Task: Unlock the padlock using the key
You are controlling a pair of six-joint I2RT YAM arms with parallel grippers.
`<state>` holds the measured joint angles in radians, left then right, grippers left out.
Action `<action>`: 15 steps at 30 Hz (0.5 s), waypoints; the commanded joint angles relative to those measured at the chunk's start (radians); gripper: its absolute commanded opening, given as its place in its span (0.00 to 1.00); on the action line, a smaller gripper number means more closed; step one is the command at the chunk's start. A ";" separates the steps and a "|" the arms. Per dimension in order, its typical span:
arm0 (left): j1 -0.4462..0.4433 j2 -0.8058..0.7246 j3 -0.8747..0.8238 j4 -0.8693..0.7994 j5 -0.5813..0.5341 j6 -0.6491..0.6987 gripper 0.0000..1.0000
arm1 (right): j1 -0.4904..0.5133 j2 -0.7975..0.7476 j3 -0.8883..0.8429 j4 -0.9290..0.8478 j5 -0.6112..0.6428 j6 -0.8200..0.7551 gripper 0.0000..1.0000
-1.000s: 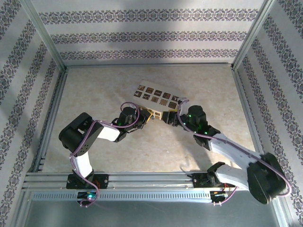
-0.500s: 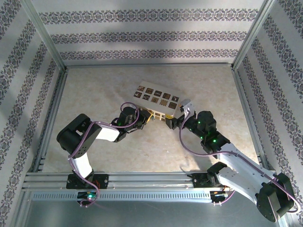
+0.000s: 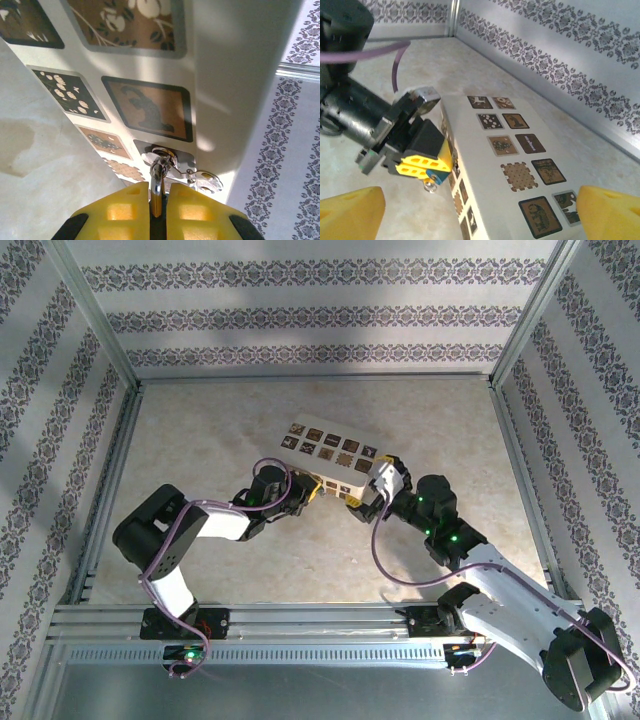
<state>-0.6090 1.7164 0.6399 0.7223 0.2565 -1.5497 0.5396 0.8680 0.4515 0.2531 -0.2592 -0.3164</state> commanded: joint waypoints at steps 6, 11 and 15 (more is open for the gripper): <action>-0.017 -0.081 0.030 -0.067 -0.006 -0.011 0.00 | 0.133 0.066 0.063 -0.089 0.104 -0.297 0.86; -0.017 -0.081 0.030 -0.054 0.003 -0.023 0.00 | 0.190 0.149 0.089 -0.093 0.155 -0.386 0.83; -0.021 -0.084 0.027 -0.055 0.006 -0.038 0.00 | 0.218 0.226 0.116 -0.089 0.174 -0.418 0.79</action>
<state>-0.6094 1.6707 0.6403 0.6453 0.2569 -1.5623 0.7410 1.0626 0.5297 0.1688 -0.1257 -0.6697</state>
